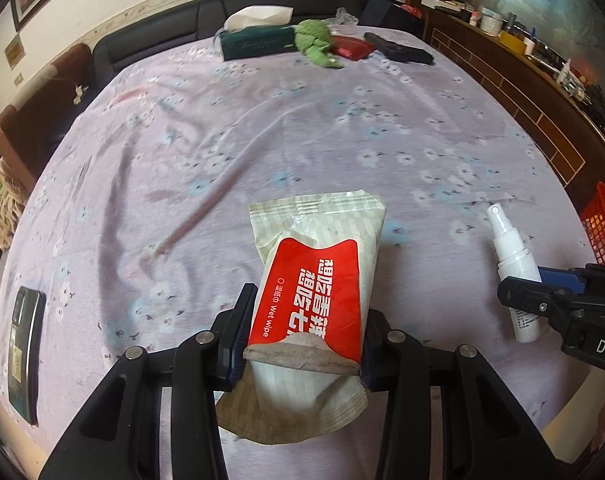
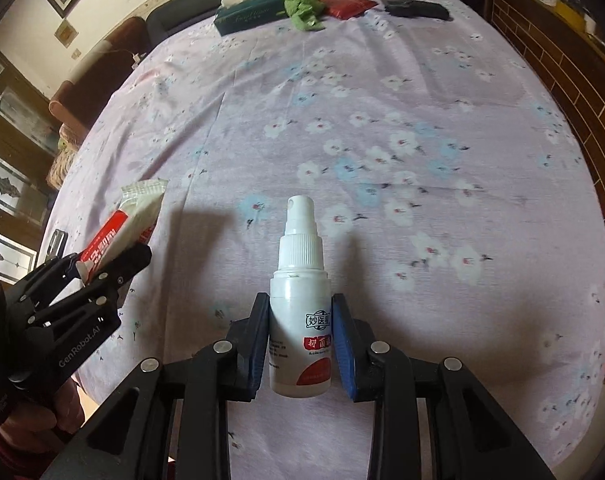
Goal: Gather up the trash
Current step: 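Lift the wipes packet and spray bottle in both grippers and hold them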
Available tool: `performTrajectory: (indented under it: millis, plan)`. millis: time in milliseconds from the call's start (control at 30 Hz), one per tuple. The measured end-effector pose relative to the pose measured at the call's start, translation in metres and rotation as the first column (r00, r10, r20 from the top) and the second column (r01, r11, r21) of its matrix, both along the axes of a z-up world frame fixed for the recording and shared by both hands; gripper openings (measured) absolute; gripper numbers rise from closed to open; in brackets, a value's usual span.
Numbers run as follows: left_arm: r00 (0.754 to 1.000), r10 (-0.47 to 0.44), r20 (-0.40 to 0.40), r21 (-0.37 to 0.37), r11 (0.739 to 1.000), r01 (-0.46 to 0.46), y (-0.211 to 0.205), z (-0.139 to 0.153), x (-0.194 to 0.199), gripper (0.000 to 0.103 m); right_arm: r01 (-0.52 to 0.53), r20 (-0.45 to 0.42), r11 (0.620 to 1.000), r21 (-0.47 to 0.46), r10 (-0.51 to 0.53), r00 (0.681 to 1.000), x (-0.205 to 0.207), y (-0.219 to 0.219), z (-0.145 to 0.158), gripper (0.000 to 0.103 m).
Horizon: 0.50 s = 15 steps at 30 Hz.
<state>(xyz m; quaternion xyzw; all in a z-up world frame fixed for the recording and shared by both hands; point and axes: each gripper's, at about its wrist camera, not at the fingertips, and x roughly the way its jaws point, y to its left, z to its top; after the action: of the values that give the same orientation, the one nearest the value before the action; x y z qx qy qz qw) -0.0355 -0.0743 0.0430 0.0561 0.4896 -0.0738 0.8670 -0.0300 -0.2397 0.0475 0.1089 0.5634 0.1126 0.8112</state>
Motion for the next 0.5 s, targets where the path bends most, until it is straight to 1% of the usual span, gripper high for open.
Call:
performTrajectory:
  millis: [200,500]
  plan:
    - [0.998,-0.041,0.041,0.026,0.999,0.040,-0.030,0.016,-0.004,0.041,0.018,0.030,1.000,0.006,-0.018,0.999,-0.010,-0.022,0.012,0.032]
    - [0.992,-0.100,0.072,0.052,0.994,0.096,-0.070,0.029,-0.007,0.041,0.074,0.072,0.997,0.018,-0.075,0.995,-0.023,-0.064,0.026,0.032]
